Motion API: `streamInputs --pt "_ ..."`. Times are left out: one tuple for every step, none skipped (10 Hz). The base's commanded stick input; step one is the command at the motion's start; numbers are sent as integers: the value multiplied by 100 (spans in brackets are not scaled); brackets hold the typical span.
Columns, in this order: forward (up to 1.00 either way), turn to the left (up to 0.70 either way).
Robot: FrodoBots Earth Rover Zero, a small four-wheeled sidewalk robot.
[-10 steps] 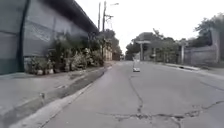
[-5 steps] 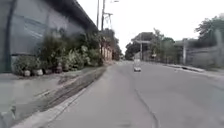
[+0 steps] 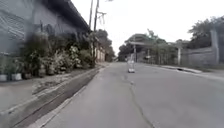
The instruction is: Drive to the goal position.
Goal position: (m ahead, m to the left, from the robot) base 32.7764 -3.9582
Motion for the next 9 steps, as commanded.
streamInputs --pt "100 0" --pt "100 0" --pt "100 0" --pt "100 0" --pt "100 0" --pt "100 0" --pt "100 0" --pt "100 0" --pt "100 0"
